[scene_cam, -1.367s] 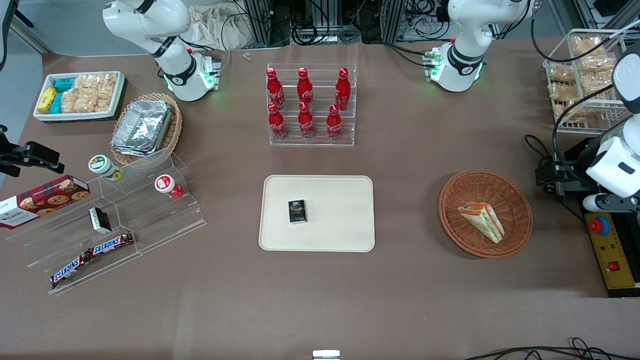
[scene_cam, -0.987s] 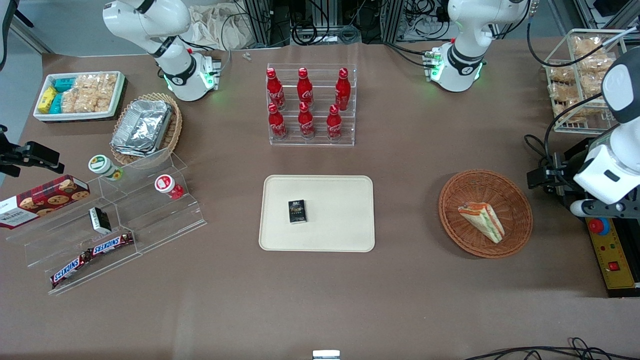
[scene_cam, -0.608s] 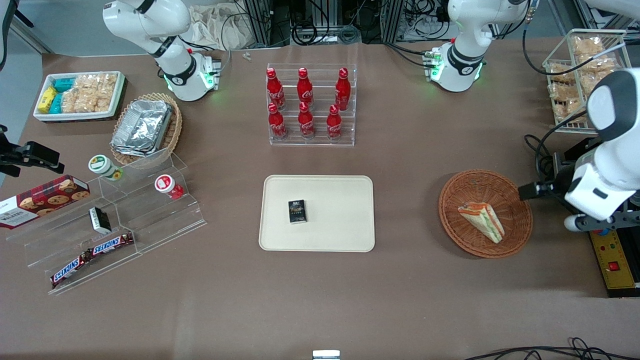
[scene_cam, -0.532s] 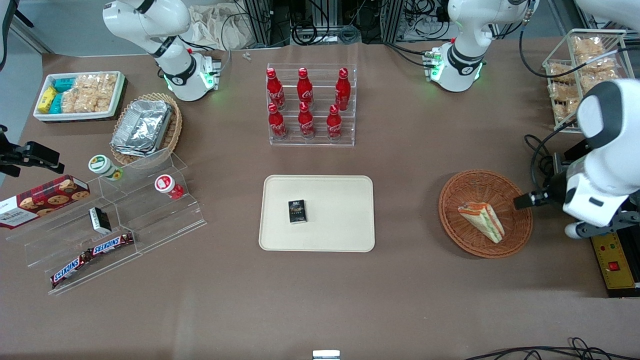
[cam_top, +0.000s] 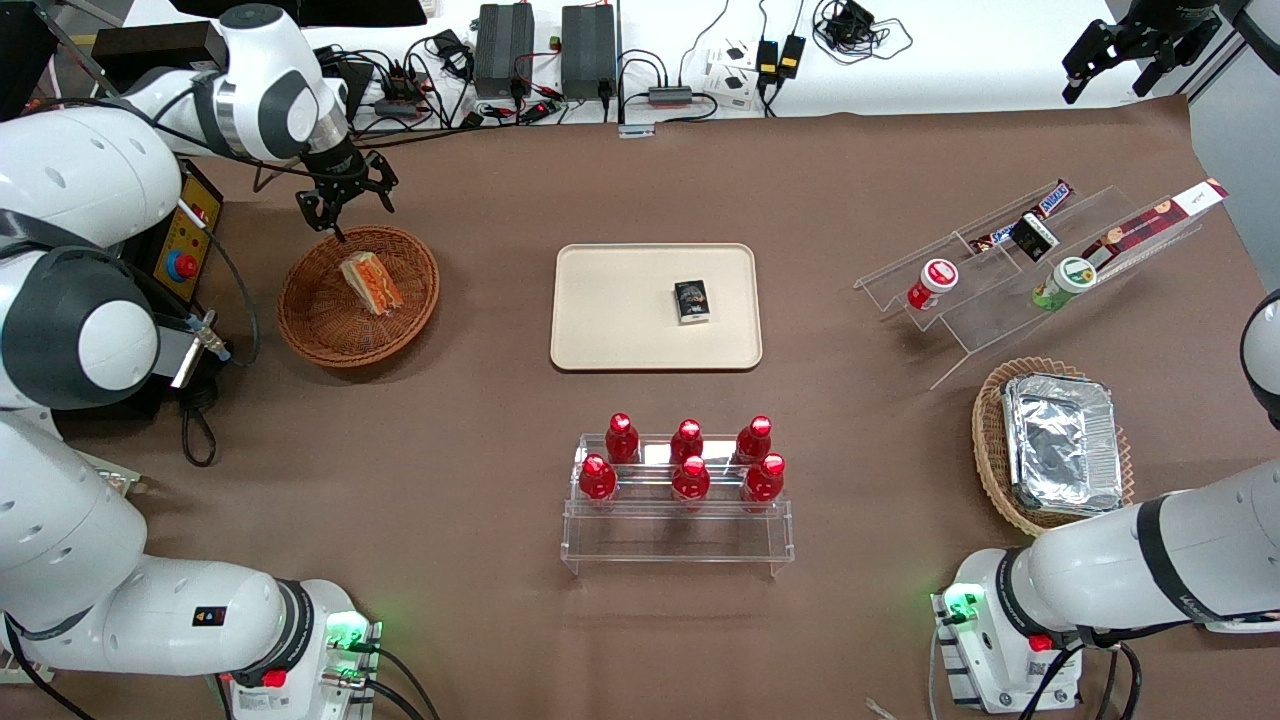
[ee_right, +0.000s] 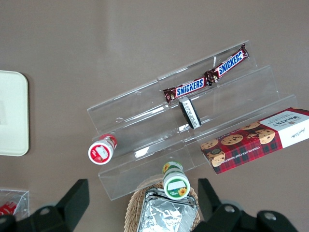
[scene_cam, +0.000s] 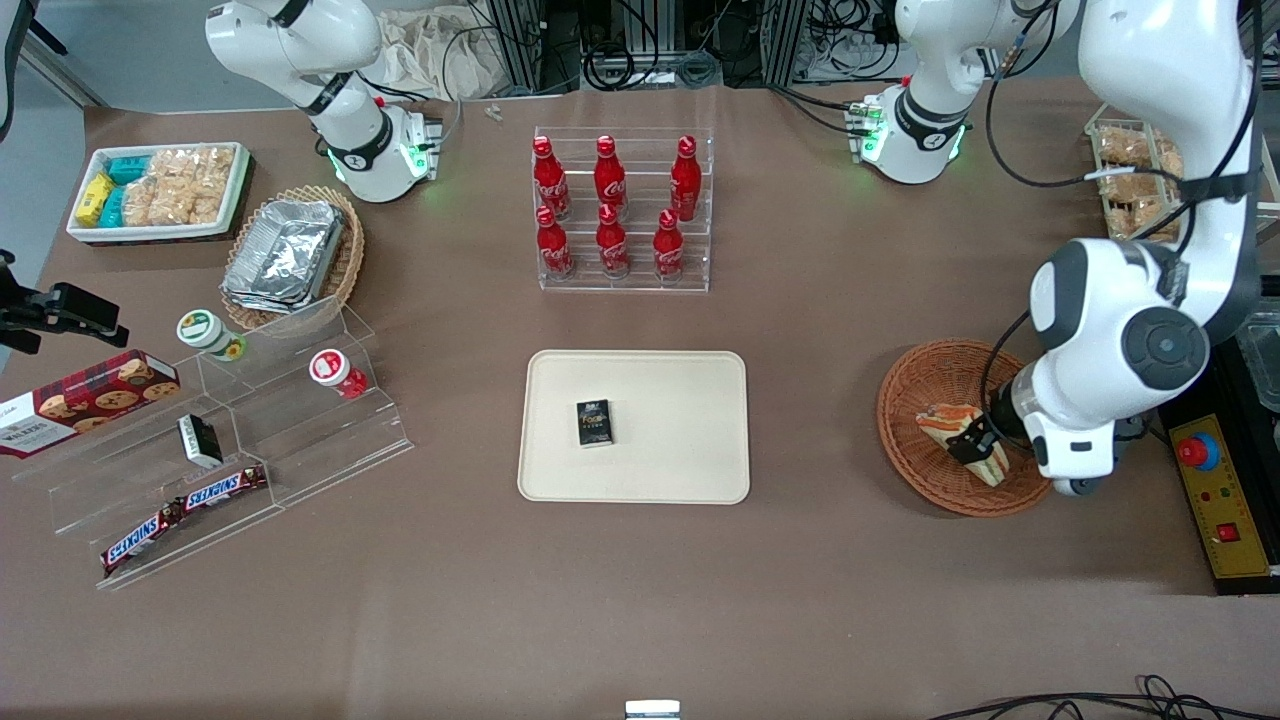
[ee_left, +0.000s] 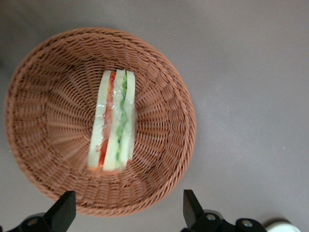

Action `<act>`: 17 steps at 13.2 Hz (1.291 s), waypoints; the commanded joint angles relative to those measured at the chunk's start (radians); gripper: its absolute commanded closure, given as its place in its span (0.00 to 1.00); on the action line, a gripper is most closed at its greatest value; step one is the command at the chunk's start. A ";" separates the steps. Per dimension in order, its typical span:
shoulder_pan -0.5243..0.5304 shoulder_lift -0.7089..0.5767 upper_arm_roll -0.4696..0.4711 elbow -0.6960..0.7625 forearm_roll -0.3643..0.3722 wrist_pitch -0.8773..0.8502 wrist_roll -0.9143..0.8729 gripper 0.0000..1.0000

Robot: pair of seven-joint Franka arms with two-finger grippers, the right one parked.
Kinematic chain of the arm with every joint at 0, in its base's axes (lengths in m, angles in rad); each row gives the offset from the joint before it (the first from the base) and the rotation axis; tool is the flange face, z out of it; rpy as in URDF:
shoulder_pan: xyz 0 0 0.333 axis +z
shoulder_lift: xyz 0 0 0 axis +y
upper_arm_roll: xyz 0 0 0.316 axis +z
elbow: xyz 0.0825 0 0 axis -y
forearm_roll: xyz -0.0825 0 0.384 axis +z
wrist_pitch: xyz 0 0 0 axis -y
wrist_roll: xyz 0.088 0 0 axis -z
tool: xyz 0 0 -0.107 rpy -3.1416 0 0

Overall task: Place sandwich from basket to tray
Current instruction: 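Lower the left gripper and close it on the wrapped sandwich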

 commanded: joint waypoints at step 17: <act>0.041 0.040 0.009 -0.053 0.087 0.069 -0.037 0.01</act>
